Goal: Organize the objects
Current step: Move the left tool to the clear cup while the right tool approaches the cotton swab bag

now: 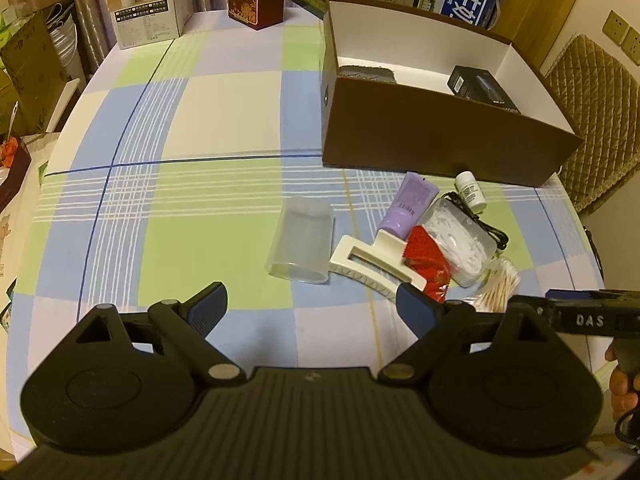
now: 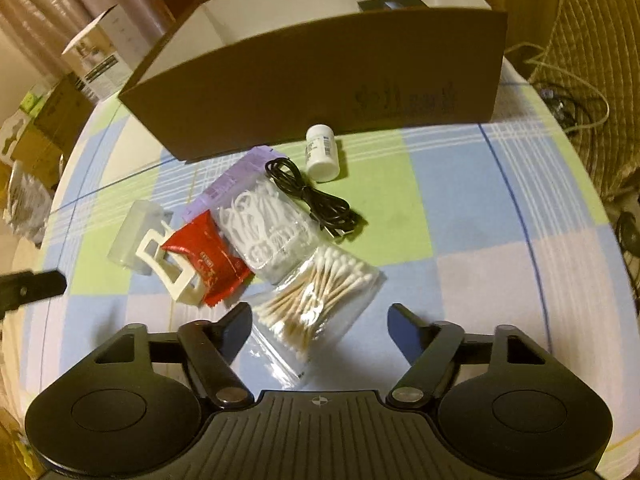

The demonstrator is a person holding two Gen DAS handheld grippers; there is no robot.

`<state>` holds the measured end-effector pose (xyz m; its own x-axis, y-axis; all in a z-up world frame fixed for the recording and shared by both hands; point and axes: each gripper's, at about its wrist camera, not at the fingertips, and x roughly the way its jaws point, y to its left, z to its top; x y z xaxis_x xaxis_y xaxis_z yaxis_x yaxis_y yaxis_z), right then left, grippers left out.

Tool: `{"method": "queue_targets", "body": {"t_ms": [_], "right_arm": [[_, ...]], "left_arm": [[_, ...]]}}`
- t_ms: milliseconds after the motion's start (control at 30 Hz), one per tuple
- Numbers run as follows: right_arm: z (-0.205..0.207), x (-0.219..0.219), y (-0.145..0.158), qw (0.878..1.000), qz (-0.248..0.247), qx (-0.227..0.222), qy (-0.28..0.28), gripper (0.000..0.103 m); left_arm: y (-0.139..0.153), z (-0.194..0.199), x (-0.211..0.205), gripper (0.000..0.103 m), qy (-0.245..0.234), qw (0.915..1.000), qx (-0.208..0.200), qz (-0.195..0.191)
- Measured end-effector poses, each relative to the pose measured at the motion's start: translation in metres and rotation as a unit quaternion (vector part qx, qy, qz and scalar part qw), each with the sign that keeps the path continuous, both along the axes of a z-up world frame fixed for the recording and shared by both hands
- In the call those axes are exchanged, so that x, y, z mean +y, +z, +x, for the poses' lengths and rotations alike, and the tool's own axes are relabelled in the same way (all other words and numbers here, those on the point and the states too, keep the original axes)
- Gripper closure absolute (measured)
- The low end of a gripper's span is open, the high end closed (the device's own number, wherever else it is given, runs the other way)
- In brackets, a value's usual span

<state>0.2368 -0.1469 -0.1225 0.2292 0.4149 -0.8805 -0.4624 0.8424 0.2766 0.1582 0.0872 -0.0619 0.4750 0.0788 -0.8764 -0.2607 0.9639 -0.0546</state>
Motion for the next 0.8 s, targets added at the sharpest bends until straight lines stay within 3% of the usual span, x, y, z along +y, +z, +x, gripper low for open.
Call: {"method": "queue_targets", "body": {"t_ms": [200, 367, 533, 633, 733, 800], "right_arm": [[0.008, 0.01, -0.014, 0.999, 0.004, 0.013, -0.034, 0.034], [0.007, 0.02, -0.029, 0.999, -0.027, -0.014, -0.025, 0.036], [0.003, 0.017, -0.032, 0.997, -0.049, -0.063, 0.015, 0.048], [0.005, 0.007, -0.032, 0.993, -0.064, -0.083, 0.045, 0.048], [0.012, -0.008, -0.033, 0.99, -0.095, -0.099, 0.036, 0.048], [0.017, -0.018, -0.032, 0.992, -0.088, -0.091, 0.014, 0.048]], "left_arm": [[-0.005, 0.001, 0.008, 0.014, 0.001, 1.0, 0.007, -0.002], [-0.009, 0.004, 0.013, 0.014, -0.002, 0.9999, 0.01, -0.002], [-0.013, 0.008, 0.018, 0.014, -0.005, 0.9999, 0.013, -0.003], [-0.016, 0.011, 0.022, 0.014, -0.007, 0.9999, 0.014, -0.004], [-0.019, 0.015, 0.024, 0.014, -0.011, 0.9998, 0.014, -0.004], [-0.021, 0.018, 0.025, 0.014, -0.012, 0.9998, 0.014, -0.005]]}}
